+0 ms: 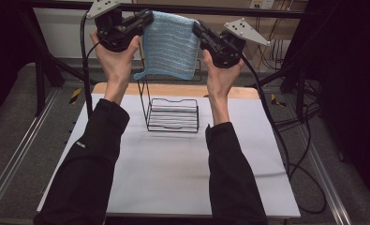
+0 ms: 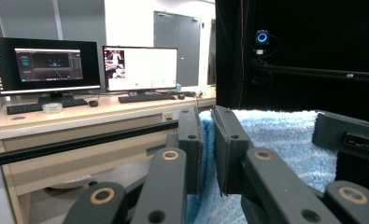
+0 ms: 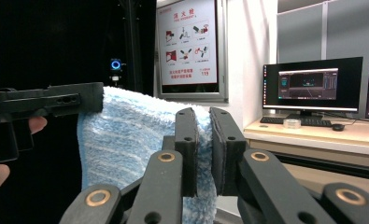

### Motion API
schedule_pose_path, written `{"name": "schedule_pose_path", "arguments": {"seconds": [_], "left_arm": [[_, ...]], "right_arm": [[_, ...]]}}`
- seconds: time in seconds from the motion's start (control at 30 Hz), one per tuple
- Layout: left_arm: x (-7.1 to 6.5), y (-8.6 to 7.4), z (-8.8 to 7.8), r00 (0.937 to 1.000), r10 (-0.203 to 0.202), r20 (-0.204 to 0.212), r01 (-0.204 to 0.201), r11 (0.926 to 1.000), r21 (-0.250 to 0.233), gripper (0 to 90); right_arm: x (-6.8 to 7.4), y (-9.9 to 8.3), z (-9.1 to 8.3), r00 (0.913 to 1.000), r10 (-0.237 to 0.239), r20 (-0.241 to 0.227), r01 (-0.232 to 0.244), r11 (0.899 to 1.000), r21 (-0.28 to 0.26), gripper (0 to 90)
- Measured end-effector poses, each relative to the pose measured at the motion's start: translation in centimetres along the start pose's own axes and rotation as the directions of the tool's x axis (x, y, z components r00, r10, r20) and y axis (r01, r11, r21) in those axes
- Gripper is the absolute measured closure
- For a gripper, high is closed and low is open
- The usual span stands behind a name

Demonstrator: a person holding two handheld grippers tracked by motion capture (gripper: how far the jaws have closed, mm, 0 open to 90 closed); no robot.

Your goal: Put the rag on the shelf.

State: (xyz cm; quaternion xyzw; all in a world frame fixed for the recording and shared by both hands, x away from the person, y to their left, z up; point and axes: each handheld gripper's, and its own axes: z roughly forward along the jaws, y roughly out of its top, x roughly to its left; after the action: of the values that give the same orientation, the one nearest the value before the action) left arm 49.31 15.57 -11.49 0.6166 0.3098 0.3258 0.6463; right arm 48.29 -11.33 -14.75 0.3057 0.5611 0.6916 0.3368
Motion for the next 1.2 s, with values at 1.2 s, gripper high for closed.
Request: {"name": "schedule_pose_path", "arguments": {"seconds": [1.2], "left_arm": [[2.2, -6.4, 0.1, 0.9985, 0.032, 0.045, -0.036, 0.9952, 0.091, 82.3]], "right_arm": [[-2.0, -4.5, 1.9, 0.9992, -0.023, -0.033, 0.029, 0.985, 0.169, 82.5]]}}
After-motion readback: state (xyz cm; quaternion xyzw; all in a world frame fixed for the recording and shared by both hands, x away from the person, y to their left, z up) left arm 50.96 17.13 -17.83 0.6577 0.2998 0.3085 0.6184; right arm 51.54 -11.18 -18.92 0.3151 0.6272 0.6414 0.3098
